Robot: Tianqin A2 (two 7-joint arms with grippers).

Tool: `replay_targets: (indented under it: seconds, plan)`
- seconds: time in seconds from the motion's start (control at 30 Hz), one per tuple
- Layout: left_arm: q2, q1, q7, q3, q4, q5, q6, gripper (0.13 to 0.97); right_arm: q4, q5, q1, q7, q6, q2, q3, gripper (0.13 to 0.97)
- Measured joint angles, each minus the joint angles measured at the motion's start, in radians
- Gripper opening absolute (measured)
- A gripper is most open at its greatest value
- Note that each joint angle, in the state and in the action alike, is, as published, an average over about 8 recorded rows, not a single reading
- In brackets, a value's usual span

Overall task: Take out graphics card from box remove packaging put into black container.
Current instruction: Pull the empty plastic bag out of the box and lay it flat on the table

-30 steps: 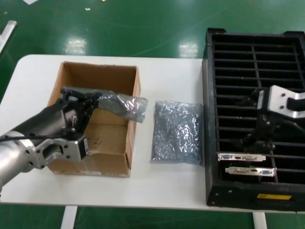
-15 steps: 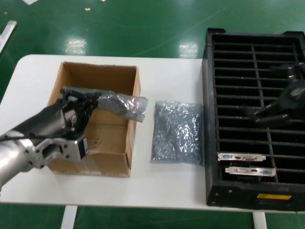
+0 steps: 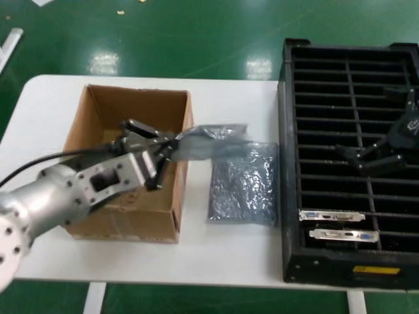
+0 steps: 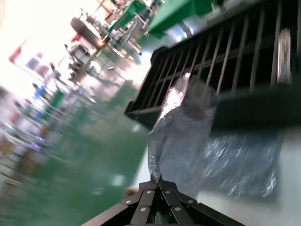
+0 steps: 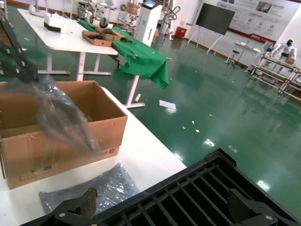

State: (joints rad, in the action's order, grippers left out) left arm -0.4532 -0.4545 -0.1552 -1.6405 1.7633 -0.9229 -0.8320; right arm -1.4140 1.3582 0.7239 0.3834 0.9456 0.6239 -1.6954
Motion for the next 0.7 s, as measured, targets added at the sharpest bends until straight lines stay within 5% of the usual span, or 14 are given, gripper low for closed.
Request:
replay_targets:
  seconds: [0.23, 0.37, 0.5, 0.7]
  plan:
    - [0.262, -0.178, -0.315, 0.146, -0.159, 0.103, -0.287, 0.138, 0.0, 0.0, 0.0, 0.0, 0.0, 0.0, 0.0, 0.96]
    - [0.375, -0.275, -0.503, 0.204, -0.261, 0.164, -0.366, 0.138, 0.0, 0.0, 0.0, 0.0, 0.0, 0.0, 0.0, 0.966]
    - [0.428, -0.333, -0.672, 0.199, -0.3, 0.177, -0.372, 0.138, 0.0, 0.0, 0.0, 0.0, 0.0, 0.0, 0.0, 0.966]
    - [0.447, -0.362, -0.826, 0.167, -0.296, 0.186, -0.355, 0.138, 0.0, 0.0, 0.0, 0.0, 0.0, 0.0, 0.0, 0.966]
